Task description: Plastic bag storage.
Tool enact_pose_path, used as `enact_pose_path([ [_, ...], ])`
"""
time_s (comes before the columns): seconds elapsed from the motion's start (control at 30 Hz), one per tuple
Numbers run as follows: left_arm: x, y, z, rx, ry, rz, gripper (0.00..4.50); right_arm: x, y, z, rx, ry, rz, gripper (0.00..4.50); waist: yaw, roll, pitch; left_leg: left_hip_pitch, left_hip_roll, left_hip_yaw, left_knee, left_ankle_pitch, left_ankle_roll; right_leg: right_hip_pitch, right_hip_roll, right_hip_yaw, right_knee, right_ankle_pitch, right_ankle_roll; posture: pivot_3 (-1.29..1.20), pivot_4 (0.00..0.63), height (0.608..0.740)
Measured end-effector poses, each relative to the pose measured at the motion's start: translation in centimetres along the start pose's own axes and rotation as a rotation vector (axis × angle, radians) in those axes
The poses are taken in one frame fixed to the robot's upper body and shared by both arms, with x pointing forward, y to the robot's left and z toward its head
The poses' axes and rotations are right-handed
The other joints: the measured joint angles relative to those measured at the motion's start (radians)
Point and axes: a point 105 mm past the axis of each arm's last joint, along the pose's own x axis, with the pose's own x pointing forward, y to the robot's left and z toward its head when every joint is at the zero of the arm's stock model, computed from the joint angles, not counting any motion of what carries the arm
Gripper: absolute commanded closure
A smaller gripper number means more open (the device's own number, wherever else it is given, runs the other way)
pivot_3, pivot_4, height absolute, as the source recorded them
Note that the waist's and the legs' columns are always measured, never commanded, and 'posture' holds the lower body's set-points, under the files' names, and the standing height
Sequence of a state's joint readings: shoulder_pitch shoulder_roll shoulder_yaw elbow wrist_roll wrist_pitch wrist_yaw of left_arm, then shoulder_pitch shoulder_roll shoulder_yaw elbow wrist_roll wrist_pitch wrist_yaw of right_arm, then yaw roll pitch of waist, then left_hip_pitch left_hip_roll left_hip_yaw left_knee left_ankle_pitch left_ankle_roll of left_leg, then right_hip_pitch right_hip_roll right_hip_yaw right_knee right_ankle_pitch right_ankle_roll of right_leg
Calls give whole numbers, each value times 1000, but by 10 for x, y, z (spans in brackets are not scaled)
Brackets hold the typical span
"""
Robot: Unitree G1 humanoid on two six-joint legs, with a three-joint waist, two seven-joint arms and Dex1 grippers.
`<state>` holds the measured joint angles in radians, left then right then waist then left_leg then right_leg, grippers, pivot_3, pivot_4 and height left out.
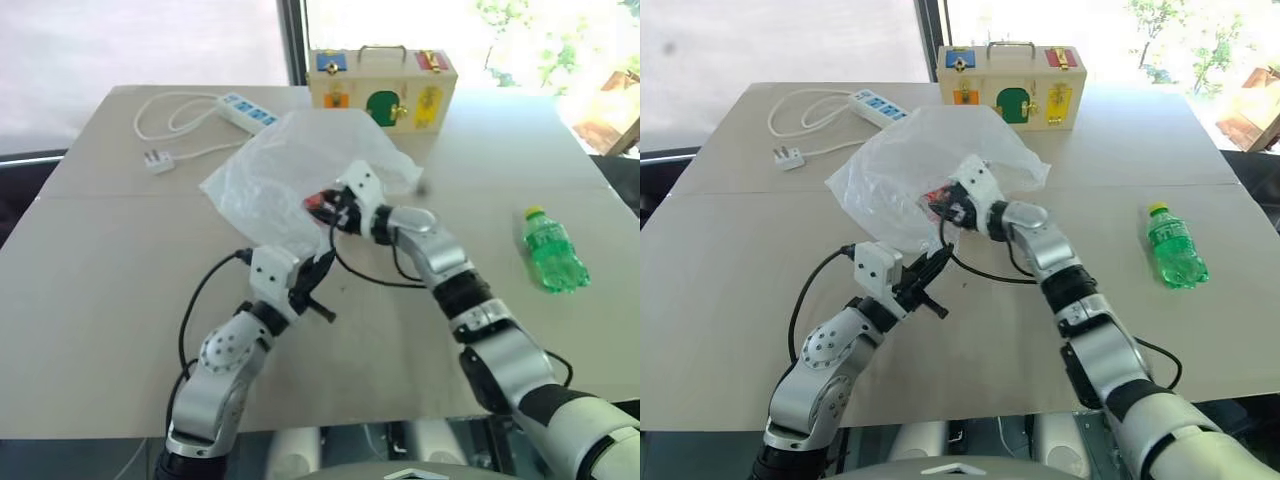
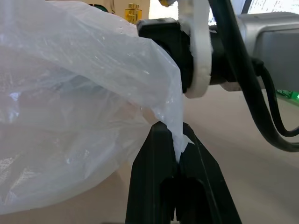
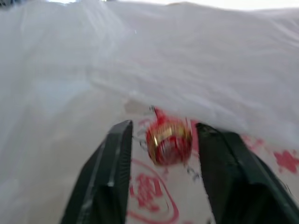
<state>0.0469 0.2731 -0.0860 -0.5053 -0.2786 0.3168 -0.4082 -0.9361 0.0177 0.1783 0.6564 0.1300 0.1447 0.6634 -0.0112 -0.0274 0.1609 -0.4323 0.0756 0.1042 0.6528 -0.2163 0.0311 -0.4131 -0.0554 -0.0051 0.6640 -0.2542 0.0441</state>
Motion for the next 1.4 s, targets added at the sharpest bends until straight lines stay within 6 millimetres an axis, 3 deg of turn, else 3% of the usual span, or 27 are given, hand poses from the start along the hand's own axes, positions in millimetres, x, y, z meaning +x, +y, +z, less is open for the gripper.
enact_pose_path([
  [0.07,0,3,1,6,-2,9,4500,-2,-8,3,-4,-20,-43,84,1,0,0,0,0,0,0,0,0,0,-1,0,0,0,0,0,150,732],
  [0.17,0,5,4,14,-11,14,4500,-16,-23,-5,-17,-7,-98,29,0,0,0,0,-1,0,0,0,0,0,-1,0,0,0,0,0,150,732],
  [0.3,0,11,6,19,-16,29,4500,-58,-37,-23,-52,48,-106,29,-1,0,0,0,-1,0,0,0,0,0,-1,0,0,0,0,0,150,732],
  [0.4,3,13,10,6,-34,29,4500,-99,-44,-20,-114,105,-59,29,0,1,1,0,-1,0,-1,0,0,0,-1,0,0,0,0,0,150,732],
  [0.47,5,14,10,2,-34,18,4500,-131,-57,-6,-167,150,-90,29,0,3,2,-1,-1,0,0,0,0,0,-1,0,0,0,0,0,150,732],
  [0.53,5,14,10,8,-28,-2,4500,-176,-89,25,-249,189,-248,29,2,3,2,0,-1,0,-1,0,0,0,-1,0,-1,0,0,0,150,732],
  [0.63,6,14,7,10,-15,-16,4500,-232,-116,56,-305,240,-468,29,1,3,2,0,-1,-1,-1,0,0,0,-1,0,-1,0,0,0,150,732],
  [0.77,7,17,1,5,8,-28,4500,-289,-120,50,-163,319,-702,29,-1,3,1,1,-1,-1,-2,0,0,0,-1,2,-2,0,0,0,150,732],
  [0.9,10,16,0,0,13,-41,4500,-307,-100,14,34,418,-776,29,-2,5,0,1,-1,-4,-1,0,1,0,-1,3,-1,0,0,0,150,732],
  [1.1,12,12,-2,-7,14,-62,4500,-327,-78,-22,222,515,-867,29,1,5,0,1,-2,-5,0,0,1,0,-1,2,-1,0,0,0,150,732],
  [1.4,14,10,-7,-16,29,-64,4500,-342,-73,-52,274,597,-908,29,0,5,-1,1,-2,-6,0,0,1,1,0,2,-1,0,0,0,150,732],
])
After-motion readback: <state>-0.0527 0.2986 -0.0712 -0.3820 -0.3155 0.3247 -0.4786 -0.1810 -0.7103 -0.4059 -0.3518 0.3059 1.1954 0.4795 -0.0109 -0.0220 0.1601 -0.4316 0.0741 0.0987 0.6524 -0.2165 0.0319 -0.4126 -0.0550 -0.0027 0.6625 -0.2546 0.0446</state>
